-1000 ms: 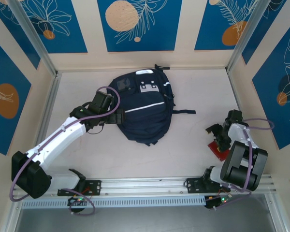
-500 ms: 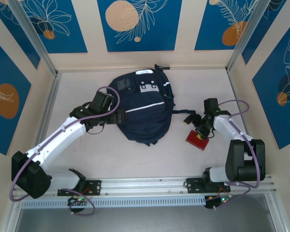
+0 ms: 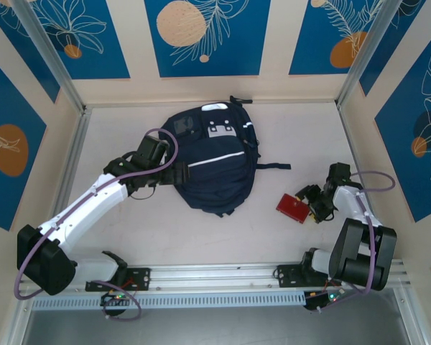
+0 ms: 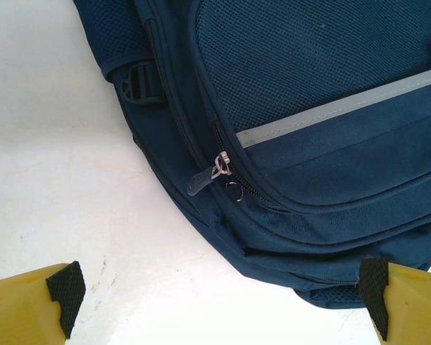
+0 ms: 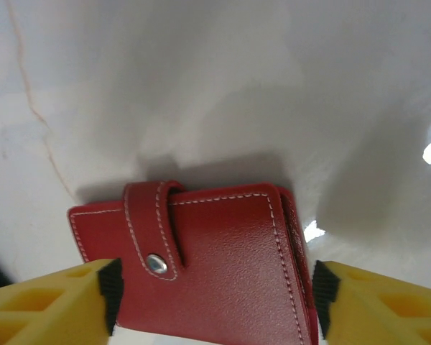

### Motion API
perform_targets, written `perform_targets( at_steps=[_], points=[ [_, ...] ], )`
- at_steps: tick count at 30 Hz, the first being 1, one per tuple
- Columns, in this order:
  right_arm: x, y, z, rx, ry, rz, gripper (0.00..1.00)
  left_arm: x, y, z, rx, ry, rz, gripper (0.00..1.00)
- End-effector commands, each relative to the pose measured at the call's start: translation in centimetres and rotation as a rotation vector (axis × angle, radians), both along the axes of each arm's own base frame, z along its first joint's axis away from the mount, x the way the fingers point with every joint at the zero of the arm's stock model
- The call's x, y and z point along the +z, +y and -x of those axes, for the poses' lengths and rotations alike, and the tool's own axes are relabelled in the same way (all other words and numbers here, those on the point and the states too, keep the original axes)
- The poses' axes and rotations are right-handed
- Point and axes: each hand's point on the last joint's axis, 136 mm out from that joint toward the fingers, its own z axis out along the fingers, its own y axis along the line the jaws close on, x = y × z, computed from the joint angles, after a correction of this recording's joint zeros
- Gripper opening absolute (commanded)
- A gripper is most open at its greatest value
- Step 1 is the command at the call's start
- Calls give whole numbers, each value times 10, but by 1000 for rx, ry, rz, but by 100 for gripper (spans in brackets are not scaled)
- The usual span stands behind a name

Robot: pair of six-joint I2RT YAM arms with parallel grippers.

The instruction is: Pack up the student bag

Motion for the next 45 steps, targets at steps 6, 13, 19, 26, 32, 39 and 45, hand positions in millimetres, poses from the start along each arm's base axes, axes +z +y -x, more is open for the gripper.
perform_targets(
  at_steps=[6,13,19,26,32,39,45],
  points=[
    [-3,30,-8,100,-76,-130,59,16,-11,-5,-25,-25,61,100],
    [1,53,-20,206,-101,-140,45,18,-15,-8,-32,-25,69,100],
    [-9,55,-14,216,-59,-121,32,14,-15,-7,-34,-11,65,100],
    [-17,62,-13,217,-44,-164,29,15,-19,-8,-42,-11,83,100],
    [-23,66,-12,213,-10,-181,30,16,-23,-9,-55,-9,90,100],
    [-18,68,-20,223,-41,-175,9,18,-27,-11,-75,-8,100,100],
    [22,73,-38,247,-213,-176,0,18,-41,-11,-180,-9,91,100]
  ],
)
